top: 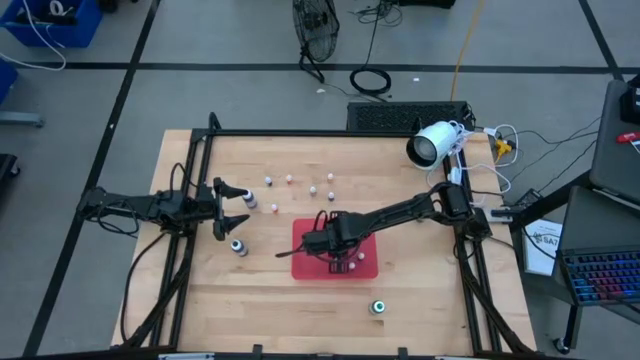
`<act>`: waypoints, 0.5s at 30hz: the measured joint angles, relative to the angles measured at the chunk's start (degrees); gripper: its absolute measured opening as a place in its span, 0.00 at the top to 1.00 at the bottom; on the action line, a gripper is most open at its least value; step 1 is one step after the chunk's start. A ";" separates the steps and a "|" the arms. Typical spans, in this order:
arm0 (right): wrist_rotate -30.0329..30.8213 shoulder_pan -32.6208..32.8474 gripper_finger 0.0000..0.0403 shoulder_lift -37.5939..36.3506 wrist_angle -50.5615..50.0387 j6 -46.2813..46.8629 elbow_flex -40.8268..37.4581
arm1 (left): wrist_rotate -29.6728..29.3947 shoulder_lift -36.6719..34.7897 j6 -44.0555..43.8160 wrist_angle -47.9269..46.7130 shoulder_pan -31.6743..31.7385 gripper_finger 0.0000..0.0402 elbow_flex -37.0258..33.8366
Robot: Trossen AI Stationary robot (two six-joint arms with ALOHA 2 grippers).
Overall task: Pick & Place food coloring
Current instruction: Put the small black food coloring bottle into the pink bin
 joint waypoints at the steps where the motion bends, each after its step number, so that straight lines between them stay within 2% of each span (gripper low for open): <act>1: 0.01 0.02 0.83 0.00 0.00 0.00 0.00 | 0.00 0.00 0.02 -0.01 0.00 0.02 0.00; 5: 0.02 0.19 0.67 0.00 0.39 0.02 0.00 | 0.00 0.00 -0.01 -0.01 0.00 0.02 0.00; 8: 0.03 0.19 0.59 -0.07 0.94 0.02 0.00 | 0.01 0.00 0.01 -0.01 0.01 0.02 0.00; 15: 0.36 -0.55 0.54 -3.89 1.95 -0.12 0.00 | 0.01 0.00 0.02 0.01 0.02 0.02 0.00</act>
